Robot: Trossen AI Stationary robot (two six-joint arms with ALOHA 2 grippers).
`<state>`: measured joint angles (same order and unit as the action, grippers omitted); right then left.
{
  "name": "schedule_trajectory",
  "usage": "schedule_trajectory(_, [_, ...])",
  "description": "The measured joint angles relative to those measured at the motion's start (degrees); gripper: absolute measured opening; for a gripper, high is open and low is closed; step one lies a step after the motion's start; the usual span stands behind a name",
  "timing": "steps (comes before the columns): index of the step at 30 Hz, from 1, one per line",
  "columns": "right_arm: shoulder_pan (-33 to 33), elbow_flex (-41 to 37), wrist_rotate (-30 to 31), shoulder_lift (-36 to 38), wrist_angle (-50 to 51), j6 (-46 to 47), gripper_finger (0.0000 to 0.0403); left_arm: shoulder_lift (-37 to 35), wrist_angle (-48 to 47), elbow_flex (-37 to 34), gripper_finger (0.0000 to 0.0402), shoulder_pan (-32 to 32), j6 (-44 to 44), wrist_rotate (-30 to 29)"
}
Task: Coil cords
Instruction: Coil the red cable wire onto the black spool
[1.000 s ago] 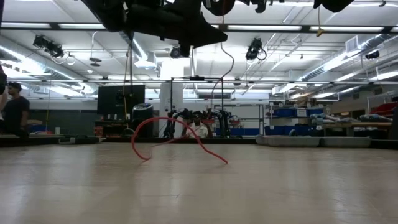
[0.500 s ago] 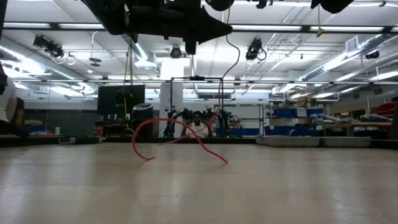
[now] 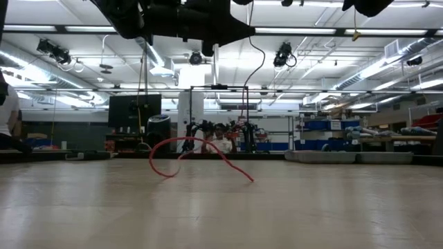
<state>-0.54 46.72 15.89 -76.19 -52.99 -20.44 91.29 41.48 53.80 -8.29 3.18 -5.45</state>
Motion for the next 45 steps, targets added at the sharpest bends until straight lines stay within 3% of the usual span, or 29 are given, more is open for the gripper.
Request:
schedule_trajectory(10, [-1.48,0.04,-1.81,-0.58,0.00,0.89,0.0000,-0.03,-3.12,-0.02,0.0000,0.04,7.61,-9.22])
schedule_trajectory(15, [-2.30,0.04,0.22,-0.29,2.37,-0.51,0.0000,-0.04,-4.60,-0.02,0.0000,0.41,7.76,-8.60])
schedule_trajectory(20, [-2.68,0.04,1.14,2.48,10.82,-0.18,0.0000,-1.50,-12.37,-0.02,0.0000,1.09,6.91,-8.23])
schedule_trajectory(28, [-4.54,0.04,5.85,6.88,28.18,1.45,0.0000,-1.99,-21.76,-0.02,0.0000,1.25,0.82,2.86])
schedule_trajectory(34, [-4.70,0.04,5.39,7.81,42.62,7.89,0.0000,-1.97,-25.10,-0.04,0.0000,1.25,-1.11,9.73])
schedule_trajectory(38, [-4.23,0.04,5.31,7.81,49.19,9.37,0.0001,-1.97,-26.63,-0.04,0.0000,1.23,-2.34,12.80])
schedule_trajectory(45, [-3.37,0.07,4.88,7.94,53.08,9.90,0.0001,-1.95,-26.22,-0.02,0.0000,1.18,-5.34,13.06])
